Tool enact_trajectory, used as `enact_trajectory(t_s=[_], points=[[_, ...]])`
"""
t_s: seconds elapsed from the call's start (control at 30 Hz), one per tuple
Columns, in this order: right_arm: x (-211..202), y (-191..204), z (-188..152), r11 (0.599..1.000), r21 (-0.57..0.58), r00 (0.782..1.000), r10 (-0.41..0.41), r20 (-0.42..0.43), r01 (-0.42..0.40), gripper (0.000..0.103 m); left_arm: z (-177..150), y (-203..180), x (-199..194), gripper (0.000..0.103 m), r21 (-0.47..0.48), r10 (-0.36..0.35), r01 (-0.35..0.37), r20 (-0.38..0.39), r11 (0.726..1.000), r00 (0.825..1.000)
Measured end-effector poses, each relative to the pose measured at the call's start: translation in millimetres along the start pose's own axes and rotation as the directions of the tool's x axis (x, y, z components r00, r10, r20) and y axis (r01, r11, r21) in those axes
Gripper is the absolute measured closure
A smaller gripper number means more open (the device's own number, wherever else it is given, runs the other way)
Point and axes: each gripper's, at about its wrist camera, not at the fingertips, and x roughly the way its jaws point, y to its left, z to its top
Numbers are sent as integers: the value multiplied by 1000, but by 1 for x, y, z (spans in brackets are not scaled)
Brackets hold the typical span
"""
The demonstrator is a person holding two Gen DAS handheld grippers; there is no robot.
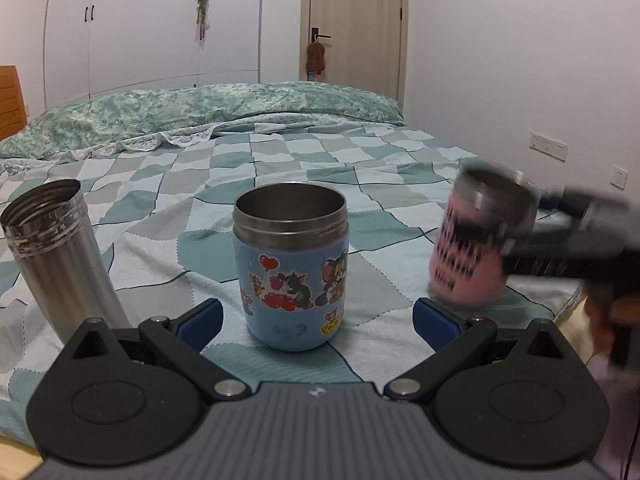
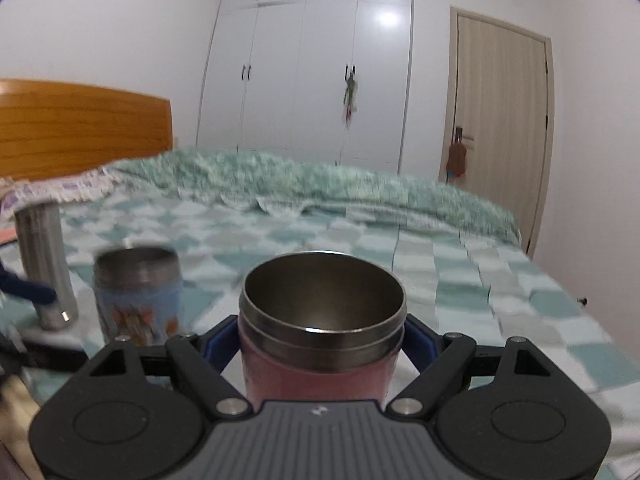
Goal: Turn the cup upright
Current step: 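Rotate the pink cup upright with the right gripper and set it down, then open the right gripper and withdraw from the upright pink cup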
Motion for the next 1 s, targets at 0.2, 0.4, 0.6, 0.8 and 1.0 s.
enact_trajectory(t_s=[0.2, 0.4, 0.6, 0.8, 1.0], points=[[7, -4, -17, 999, 47, 1000, 3, 18, -4, 19, -1, -2, 1, 0, -2, 19, -19, -1, 1000, 1000], [-4, -9, -17, 998, 54, 999, 35, 32, -37, 0, 1, -5, -4, 0, -3, 29, -29, 14, 1000, 999], [-52, -11, -25, 998, 13, 991, 54, 120, -55, 0, -7, -17, -30, 0, -6, 68, -68, 100, 998, 993], [-104, -24, -51, 1000, -16, 977, 25, 210, -22, 0, -34, -29, -52, 0, -56, 126, -117, 195, 992, 973], [-130, -38, -76, 1000, -9, 967, -26, 255, 30, 0, -65, -36, -62, 0, -102, 213, -191, 275, 976, 938]])
